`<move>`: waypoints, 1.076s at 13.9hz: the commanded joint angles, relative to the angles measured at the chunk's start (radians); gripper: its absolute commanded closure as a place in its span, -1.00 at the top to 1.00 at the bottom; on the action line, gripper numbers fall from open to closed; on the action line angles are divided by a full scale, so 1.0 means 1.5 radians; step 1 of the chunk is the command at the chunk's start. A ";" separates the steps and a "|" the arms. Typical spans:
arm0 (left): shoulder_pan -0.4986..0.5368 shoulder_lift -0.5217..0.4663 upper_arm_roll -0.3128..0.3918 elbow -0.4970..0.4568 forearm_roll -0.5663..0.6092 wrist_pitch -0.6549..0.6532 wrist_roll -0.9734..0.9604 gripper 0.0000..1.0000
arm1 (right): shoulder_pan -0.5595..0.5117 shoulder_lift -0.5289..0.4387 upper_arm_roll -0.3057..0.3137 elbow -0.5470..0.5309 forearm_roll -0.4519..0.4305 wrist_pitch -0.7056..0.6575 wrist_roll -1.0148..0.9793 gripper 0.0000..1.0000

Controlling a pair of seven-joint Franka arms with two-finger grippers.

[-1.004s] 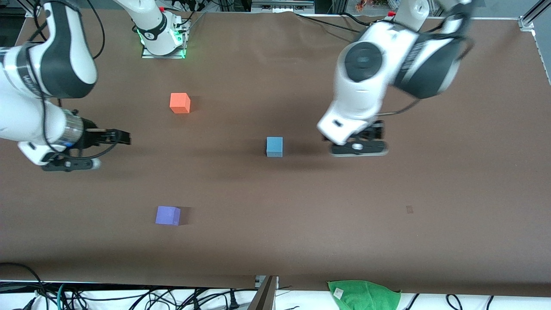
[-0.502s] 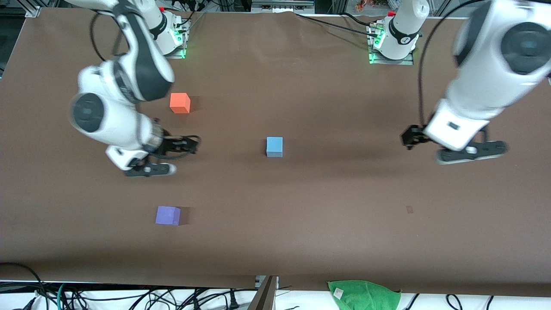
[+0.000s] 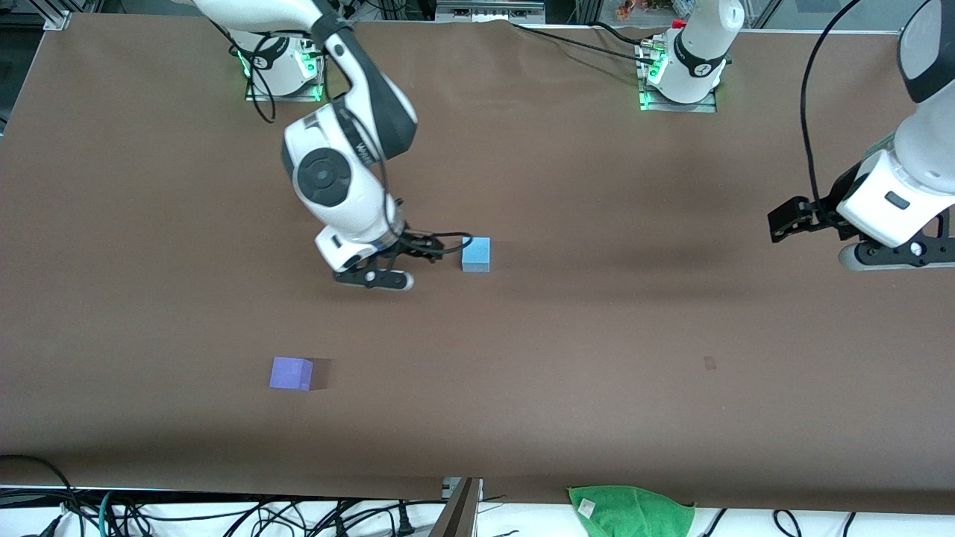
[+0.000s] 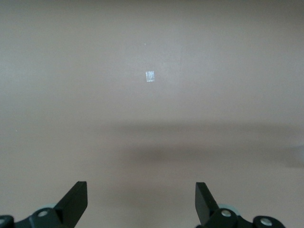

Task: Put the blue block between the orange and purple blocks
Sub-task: 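Lower the right gripper over the light-blue cube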

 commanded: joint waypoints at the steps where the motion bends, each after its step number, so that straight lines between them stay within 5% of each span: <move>1: 0.005 -0.129 0.015 -0.172 -0.026 0.081 0.054 1.00 | 0.054 0.052 -0.007 0.023 0.017 0.079 0.065 0.99; 3: 0.005 -0.167 0.036 -0.232 -0.041 0.111 0.058 1.00 | 0.074 0.084 -0.007 0.024 0.015 0.131 0.077 0.99; 15: 0.006 -0.149 0.034 -0.217 -0.058 0.076 0.061 1.00 | 0.112 0.150 -0.013 0.016 -0.056 0.196 0.098 0.99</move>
